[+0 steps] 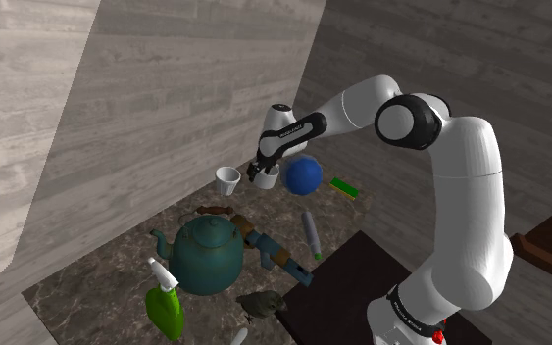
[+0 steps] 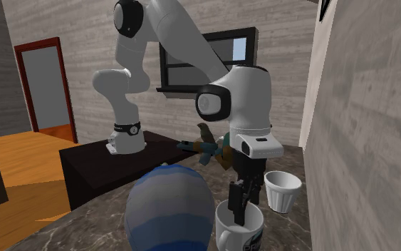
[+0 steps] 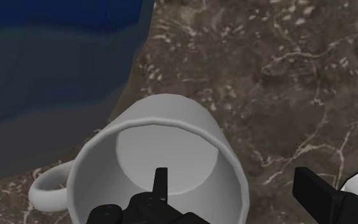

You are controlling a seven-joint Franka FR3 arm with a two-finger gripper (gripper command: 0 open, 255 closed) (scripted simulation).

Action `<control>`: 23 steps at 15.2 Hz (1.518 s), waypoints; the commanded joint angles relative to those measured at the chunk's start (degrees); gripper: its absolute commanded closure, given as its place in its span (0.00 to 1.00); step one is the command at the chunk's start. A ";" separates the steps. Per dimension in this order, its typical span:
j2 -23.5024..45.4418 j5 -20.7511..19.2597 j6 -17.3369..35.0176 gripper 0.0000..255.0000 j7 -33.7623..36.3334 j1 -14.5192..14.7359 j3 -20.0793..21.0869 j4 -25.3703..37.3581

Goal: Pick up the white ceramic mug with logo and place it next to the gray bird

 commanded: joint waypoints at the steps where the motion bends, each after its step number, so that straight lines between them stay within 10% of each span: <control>1: 0.00 0.00 0.00 0.00 0.00 0.00 0.00 0.00; 2: 0.00 0.00 0.00 0.00 0.00 0.00 0.00 0.00; 3: 0.00 0.00 0.00 1.00 0.00 0.00 0.00 0.00; 23: -6.12 0.38 -5.52 1.00 -0.48 -0.19 0.31 -0.59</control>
